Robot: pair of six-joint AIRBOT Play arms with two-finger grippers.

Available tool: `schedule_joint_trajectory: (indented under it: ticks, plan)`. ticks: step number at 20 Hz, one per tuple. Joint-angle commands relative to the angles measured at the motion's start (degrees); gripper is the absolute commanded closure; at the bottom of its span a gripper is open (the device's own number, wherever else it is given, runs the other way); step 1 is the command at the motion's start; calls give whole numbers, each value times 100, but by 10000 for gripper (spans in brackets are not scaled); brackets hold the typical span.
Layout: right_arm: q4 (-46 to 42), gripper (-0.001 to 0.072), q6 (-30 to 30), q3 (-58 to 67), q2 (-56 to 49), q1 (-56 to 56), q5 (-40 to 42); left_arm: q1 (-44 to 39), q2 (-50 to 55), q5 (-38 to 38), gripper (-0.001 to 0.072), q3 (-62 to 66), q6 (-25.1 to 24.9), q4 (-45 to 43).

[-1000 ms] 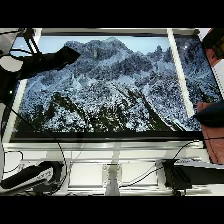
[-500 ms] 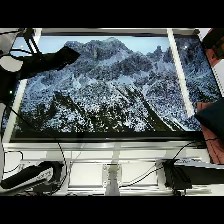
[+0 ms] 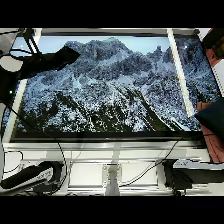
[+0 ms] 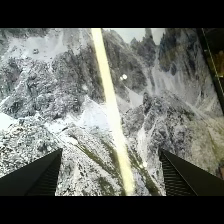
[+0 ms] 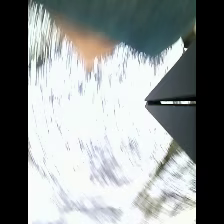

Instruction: Fold the clothes and pants, and hang the long-sleeved shirts on hangers.

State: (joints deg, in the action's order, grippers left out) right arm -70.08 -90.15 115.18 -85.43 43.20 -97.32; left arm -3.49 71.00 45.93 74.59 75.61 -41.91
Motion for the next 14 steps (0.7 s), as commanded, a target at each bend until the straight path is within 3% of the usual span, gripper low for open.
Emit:
schedule_joint_trajectory:
  ticks: [1, 5, 8, 11, 14]
  plan:
    - [212, 693, 116, 166, 98, -1676, -326, 0, 2, -2, 23, 2, 0, 0]
    - [-385, 693, 116, 160, 492, -3534, -529, 0, 2, -2, 23, 2, 0, 0]
    - [-811, 693, 168, 160, 752, -4328, -492, 0, 2, 0, 23, 2, 0, 0]
    - [-1423, 693, 382, 153, 774, -4317, -328, 0, 2, 0, 23, 2, 0, 0]
    - [-3108, 693, 234, -127, 713, -4026, -168, 0, 2, 0, 23, 2, 0, 0]
